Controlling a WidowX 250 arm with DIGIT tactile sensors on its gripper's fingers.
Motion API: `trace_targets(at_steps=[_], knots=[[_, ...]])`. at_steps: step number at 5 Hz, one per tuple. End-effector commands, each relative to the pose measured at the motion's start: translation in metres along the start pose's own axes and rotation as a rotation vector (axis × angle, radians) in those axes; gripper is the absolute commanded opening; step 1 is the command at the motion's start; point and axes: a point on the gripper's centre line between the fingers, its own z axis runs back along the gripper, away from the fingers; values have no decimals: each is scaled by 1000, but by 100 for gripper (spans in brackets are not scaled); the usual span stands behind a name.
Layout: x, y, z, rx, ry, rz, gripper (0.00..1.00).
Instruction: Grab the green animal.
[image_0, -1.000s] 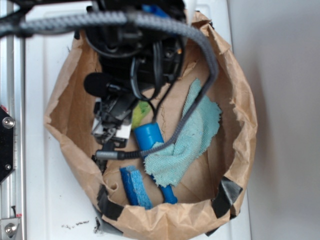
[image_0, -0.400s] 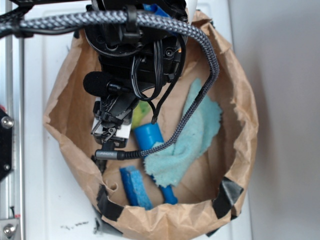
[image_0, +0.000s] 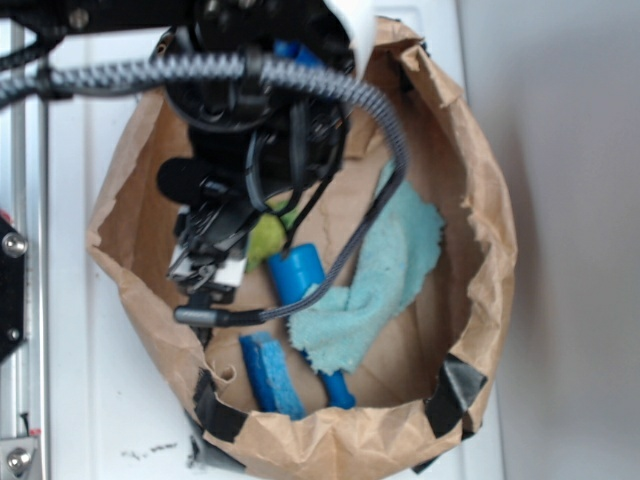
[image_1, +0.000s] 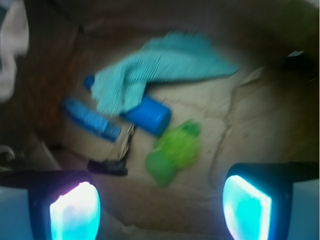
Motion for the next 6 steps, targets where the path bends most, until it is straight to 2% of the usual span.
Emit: trace_targets(at_steps=[1,2,3,4,5,6], knots=[[-7,9,-18,59,-77,-22,100],[-2,18,-27,70,-90,2,100],[10,18,-37,109,-63,33,100],[20,19,-47,136,-69,80,100],[23,17,-67,188,-23,160,100],[15,17,-78,221,-6,284,100]])
